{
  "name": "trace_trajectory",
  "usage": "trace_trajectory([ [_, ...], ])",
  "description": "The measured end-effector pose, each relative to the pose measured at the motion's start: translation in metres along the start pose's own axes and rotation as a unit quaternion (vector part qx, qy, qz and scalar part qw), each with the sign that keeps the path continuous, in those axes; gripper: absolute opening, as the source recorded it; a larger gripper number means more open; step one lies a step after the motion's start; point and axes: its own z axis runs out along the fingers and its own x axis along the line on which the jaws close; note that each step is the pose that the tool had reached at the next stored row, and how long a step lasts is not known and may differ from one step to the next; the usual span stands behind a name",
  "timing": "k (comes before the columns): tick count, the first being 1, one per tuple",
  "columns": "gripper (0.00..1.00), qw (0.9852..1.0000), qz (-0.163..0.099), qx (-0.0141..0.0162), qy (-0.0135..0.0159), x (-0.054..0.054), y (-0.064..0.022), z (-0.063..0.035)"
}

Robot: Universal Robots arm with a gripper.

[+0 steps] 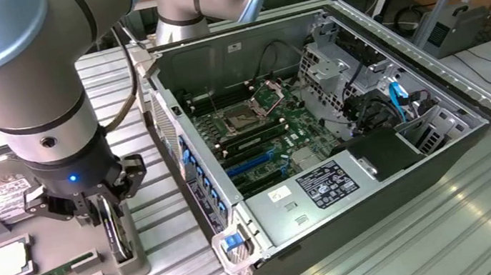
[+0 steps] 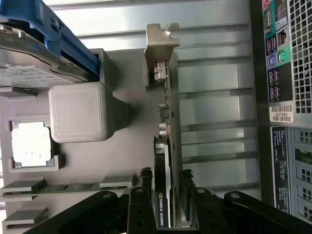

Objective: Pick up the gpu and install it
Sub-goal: 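Pick up the gpu and move the gpu toward the slot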

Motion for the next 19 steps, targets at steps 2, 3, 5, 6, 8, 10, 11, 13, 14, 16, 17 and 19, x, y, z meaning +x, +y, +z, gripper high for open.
trace_trajectory([
  [2,0.36,1.0000,0.000,0.0000,0.0000,0.000,-0.0002,0.0038],
  [3,0.36,1.0000,0.000,0.0000,0.0000,0.000,-0.0002,0.0052],
  [5,0.36,1.0000,0.000,0.0000,0.0000,0.000,-0.0003,0.0076],
  [6,0.36,1.0000,0.000,0.0000,0.0000,0.000,-0.0004,0.0086],
  [8,0.36,1.0000,0.000,0.0001,0.0000,0.000,-0.0005,0.0111],
  [10,0.36,1.0000,0.000,0.0000,0.0000,0.000,-0.0005,0.0129],
  [11,0.36,1.0000,0.000,-0.0001,0.0000,0.000,-0.0005,0.0135],
  [13,0.36,1.0000,0.000,-0.0001,0.0001,0.000,-0.0003,0.0139],
  [14,0.36,1.0000,0.000,-0.0002,0.0000,0.000,0.0000,0.0142],
  [16,0.36,1.0000,0.000,-0.0002,0.0000,0.000,0.0011,0.0144],
  [17,0.36,1.0000,0.000,-0.0001,0.0000,0.000,0.0018,0.0146],
  [19,0.36,1.0000,0.000,-0.0002,0.0000,0.000,0.0027,0.0149],
])
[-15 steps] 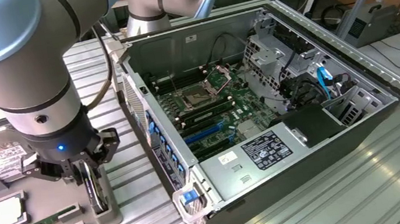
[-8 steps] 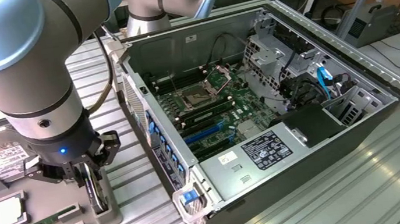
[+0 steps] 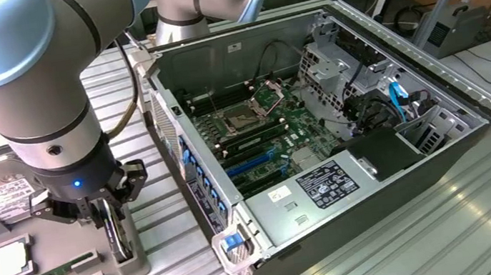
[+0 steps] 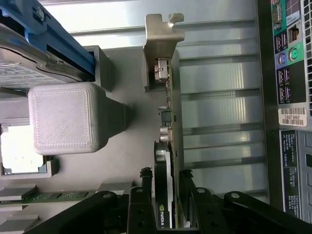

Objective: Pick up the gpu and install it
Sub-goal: 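Pick up the gpu and move the gpu toward the slot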

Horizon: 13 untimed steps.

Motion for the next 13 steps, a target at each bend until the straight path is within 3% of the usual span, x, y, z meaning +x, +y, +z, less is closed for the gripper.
trace_trajectory([
  [13,0.36,1.0000,0.000,0.0004,0.0001,0.0008,0.0006,0.0018],
])
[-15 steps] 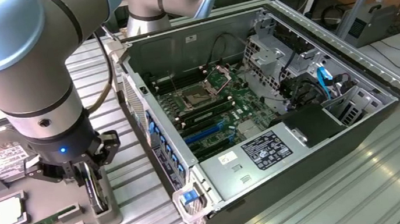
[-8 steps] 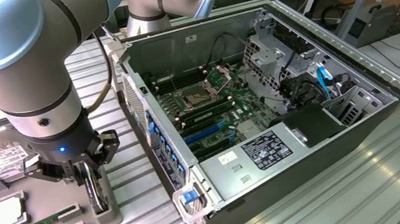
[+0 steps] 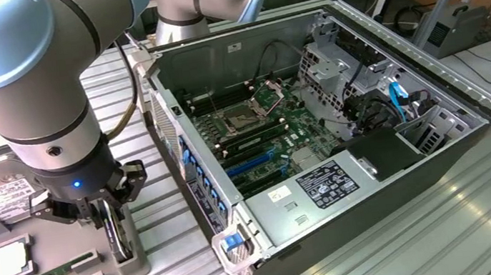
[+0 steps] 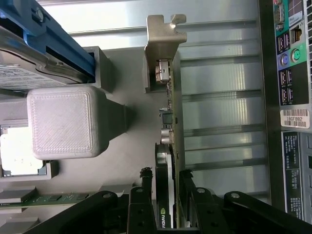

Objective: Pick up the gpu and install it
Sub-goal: 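Pick up the gpu and move the gpu toward the slot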

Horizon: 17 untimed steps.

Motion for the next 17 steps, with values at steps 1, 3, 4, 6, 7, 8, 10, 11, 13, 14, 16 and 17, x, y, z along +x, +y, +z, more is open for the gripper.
trace_trajectory([
  [1,0.36,1.0000,0.000,0.0000,0.0000,0.0000,0.0000,0.0000],
  [3,0.36,1.0000,0.000,-0.0001,-0.0001,0.0000,0.0000,0.0001],
  [4,0.36,1.0000,0.000,-0.0001,-0.0001,0.0000,0.0000,0.0001],
  [6,0.36,1.0000,0.000,-0.0001,-0.0001,0.0000,0.0000,0.0001],
  [7,0.36,1.0000,0.000,-0.0001,-0.0001,0.0000,0.0000,0.0001],
  [8,0.36,1.0000,0.000,-0.0001,-0.0001,0.0000,0.0000,0.0001],
  [10,0.36,1.0000,0.000,-0.0001,-0.0001,0.0000,0.0000,0.0001],
  [11,0.36,1.0000,0.000,-0.0001,-0.0001,0.0000,0.0000,0.0001],
  [13,0.35,1.0000,0.000,-0.0001,-0.0001,0.0000,0.0000,0.0001],
  [14,0.28,1.0000,0.000,-0.0001,-0.0001,0.0000,0.0000,0.0001],
  [16,0.27,1.0000,0.000,-0.0001,-0.0001,0.0000,0.0000,0.0001],
  [17,0.27,1.0000,0.000,-0.0001,-0.0001,0.0000,0.0000,0.0001],
])
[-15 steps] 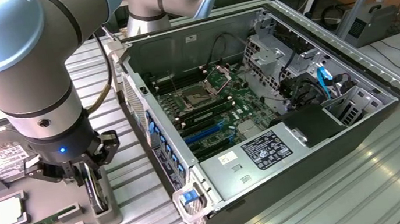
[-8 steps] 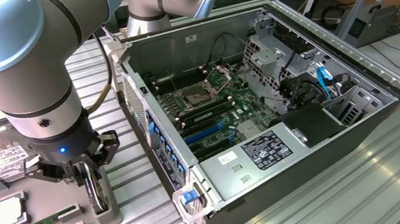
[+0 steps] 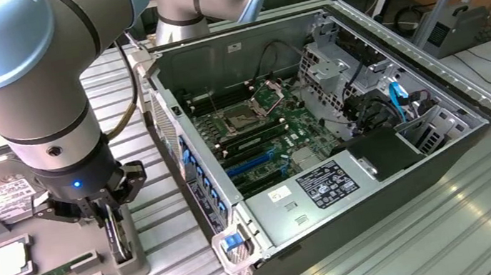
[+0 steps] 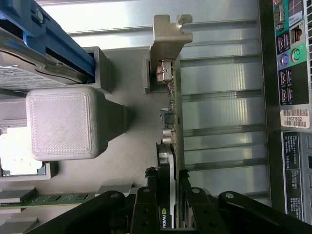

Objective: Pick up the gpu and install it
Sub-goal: 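Pick up the gpu and move the gpu toward the slot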

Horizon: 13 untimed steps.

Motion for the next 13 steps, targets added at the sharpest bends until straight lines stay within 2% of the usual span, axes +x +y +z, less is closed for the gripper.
trace_trajectory([
  [7,0.27,1.0000,0.000,0.0000,0.0000,0.0000,0.0000,0.0000],
  [13,0.27,0.9997,-0.023,-0.0003,0.0009,0.0000,0.0000,0.0000],
])
